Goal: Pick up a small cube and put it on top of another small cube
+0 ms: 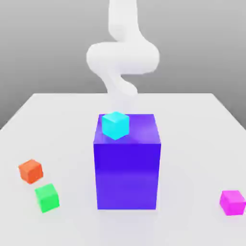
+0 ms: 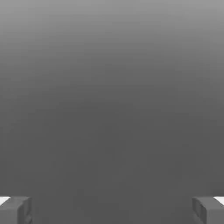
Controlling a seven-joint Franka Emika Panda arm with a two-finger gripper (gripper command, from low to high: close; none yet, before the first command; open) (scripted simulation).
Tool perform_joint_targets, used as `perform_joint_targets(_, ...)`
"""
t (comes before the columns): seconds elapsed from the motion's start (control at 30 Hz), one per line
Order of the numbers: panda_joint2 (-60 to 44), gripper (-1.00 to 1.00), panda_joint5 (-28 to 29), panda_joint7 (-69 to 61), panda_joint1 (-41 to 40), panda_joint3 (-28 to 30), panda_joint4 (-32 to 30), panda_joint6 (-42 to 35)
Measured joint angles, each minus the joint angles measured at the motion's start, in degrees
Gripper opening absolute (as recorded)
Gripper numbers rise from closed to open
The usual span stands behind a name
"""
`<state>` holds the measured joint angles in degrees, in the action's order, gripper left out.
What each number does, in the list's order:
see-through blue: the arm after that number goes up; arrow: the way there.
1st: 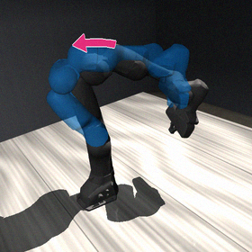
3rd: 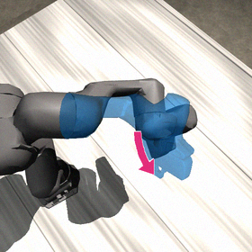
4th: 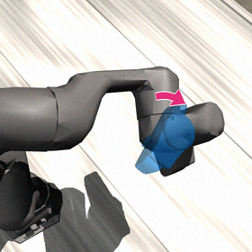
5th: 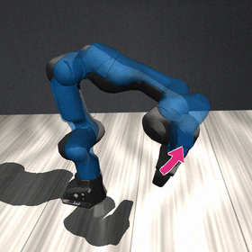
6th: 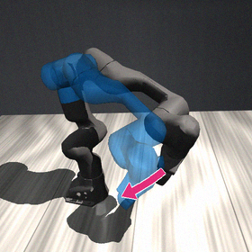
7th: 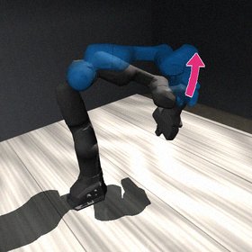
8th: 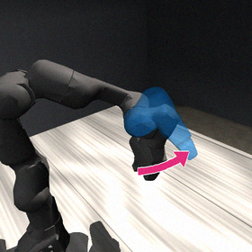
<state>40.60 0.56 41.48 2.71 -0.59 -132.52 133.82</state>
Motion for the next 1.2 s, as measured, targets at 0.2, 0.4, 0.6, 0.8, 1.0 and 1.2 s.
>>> perform_joint_targets(0.2,-12.82,0.00,1.13,-10.85,6.41,-1.60,-1.80,5.00)
perform_joint_targets(0.4,-25.28,0.00,1.96,-21.59,12.12,-3.65,-3.56,9.87)
perform_joint_targets(0.6,-37.74,0.00,2.99,-32.20,17.41,-6.86,-5.32,14.73)
perform_joint_targets(0.8,-50.30,0.00,5.37,-41.83,21.68,-9.75,-7.05,19.54)
perform_joint_targets(1.0,-62.89,0.00,10.20,-43.54,25.13,-8.88,-6.37,26.87)
perform_joint_targets(1.2,-66.27,-1.00,11.45,-42.66,26.36,-7.42,-5.65,29.42)
